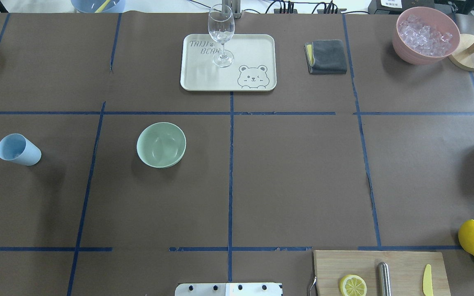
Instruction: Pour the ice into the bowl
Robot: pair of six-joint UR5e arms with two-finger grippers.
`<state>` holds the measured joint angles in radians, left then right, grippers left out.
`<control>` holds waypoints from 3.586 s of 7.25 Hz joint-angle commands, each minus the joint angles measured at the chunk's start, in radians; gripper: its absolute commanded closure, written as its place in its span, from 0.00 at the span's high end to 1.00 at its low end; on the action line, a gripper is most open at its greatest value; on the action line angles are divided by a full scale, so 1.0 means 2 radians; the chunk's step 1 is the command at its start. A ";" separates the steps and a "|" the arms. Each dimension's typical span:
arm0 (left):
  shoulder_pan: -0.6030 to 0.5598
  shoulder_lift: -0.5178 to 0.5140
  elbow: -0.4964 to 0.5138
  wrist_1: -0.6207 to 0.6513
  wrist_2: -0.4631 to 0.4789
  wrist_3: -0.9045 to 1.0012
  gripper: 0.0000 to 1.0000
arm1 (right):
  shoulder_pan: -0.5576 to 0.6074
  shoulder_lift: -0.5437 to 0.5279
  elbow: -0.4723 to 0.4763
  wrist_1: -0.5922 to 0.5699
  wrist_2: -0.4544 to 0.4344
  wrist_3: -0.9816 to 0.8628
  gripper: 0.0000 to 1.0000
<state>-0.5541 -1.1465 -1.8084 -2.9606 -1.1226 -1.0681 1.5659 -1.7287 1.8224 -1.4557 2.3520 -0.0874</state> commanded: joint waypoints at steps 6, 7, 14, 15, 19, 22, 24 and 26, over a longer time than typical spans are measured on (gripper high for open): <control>0.144 -0.030 0.086 0.005 0.199 -0.075 1.00 | -0.001 0.000 -0.001 0.000 -0.002 0.001 1.00; 0.145 -0.043 0.097 0.006 0.204 -0.075 1.00 | -0.001 0.000 -0.001 0.000 -0.002 0.001 1.00; 0.139 -0.093 0.158 0.006 0.232 -0.075 0.98 | -0.001 0.001 -0.001 0.001 -0.002 -0.001 1.00; 0.137 -0.094 0.158 0.006 0.231 -0.076 0.98 | -0.001 0.001 -0.001 0.001 -0.002 -0.001 1.00; 0.120 -0.131 0.189 0.006 0.230 -0.096 0.98 | -0.001 0.001 0.000 0.001 -0.002 -0.002 1.00; 0.117 -0.132 0.197 0.007 0.230 -0.097 0.95 | -0.001 0.001 0.000 0.001 -0.002 -0.002 1.00; 0.117 -0.133 0.199 0.007 0.230 -0.098 0.94 | -0.001 0.001 0.000 0.001 -0.002 -0.002 1.00; 0.117 -0.135 0.202 0.007 0.230 -0.098 0.82 | -0.001 0.001 0.000 0.001 -0.002 -0.002 1.00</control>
<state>-0.3201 -1.4150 -1.4080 -2.9468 -0.6627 -1.2639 1.5647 -1.7273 1.8224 -1.4542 2.3471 -0.0905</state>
